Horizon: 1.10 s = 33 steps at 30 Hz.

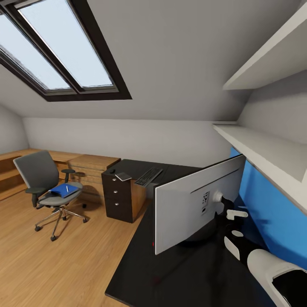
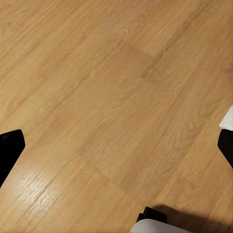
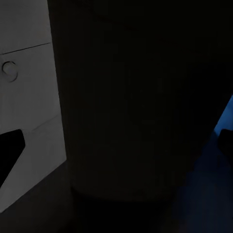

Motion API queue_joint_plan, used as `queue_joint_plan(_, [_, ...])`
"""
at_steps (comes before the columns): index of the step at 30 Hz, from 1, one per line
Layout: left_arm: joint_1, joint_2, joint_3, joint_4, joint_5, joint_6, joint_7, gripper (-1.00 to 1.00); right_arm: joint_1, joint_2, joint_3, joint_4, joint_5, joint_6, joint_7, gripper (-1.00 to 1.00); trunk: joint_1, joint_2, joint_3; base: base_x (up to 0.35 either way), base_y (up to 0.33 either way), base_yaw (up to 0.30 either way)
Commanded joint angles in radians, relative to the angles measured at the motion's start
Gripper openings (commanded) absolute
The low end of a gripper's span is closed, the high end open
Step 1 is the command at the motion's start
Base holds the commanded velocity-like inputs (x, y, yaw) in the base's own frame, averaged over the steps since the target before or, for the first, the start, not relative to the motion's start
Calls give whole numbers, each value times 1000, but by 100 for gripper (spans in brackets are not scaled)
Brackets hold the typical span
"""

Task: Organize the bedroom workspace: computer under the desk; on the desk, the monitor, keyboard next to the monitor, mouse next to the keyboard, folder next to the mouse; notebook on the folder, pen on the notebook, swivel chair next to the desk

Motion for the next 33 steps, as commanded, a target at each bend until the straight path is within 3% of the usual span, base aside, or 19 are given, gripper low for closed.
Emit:
queue_joint_plan(1, [0,0,-9,-2,7,-1,2,100,-1,0,9,0,-7,-2,-4,100,0,-1,-1,0,0,0])
queue_joint_plan(33, [1,0,-8,-2,8,-1,4,100,-1,1,9,-2,-7,0,0,100,0,-1,-1,-8,0,0])
